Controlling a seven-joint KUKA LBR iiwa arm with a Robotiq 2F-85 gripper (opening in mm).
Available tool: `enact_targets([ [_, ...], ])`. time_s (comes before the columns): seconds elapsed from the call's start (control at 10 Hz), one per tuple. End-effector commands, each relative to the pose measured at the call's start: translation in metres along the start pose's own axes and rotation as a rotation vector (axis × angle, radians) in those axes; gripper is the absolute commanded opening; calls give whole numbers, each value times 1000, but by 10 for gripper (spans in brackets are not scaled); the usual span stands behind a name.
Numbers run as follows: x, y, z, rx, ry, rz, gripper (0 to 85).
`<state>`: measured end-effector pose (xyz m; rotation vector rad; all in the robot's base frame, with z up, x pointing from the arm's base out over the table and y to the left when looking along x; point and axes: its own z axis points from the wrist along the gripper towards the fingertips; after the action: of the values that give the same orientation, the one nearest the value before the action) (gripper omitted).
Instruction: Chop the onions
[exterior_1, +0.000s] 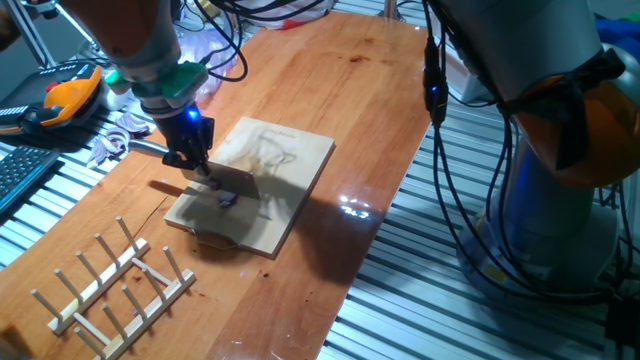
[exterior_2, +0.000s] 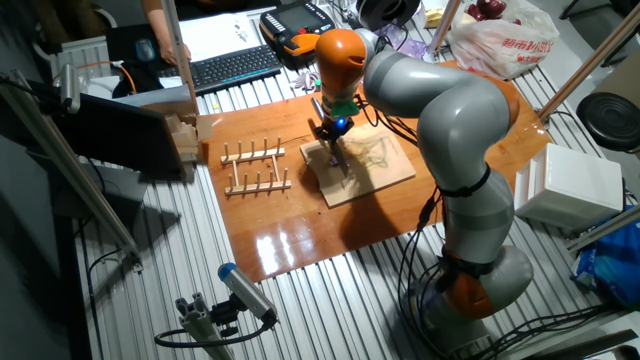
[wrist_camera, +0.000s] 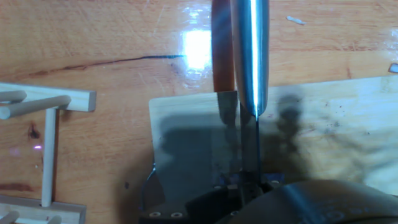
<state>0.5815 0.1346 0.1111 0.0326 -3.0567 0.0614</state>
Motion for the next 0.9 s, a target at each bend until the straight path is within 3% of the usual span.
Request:
enact_targets([
  [0.0,-1,-1,1,-1,-1,-2,0],
  [0.8,6,1,14,-8,-17,-1,0],
])
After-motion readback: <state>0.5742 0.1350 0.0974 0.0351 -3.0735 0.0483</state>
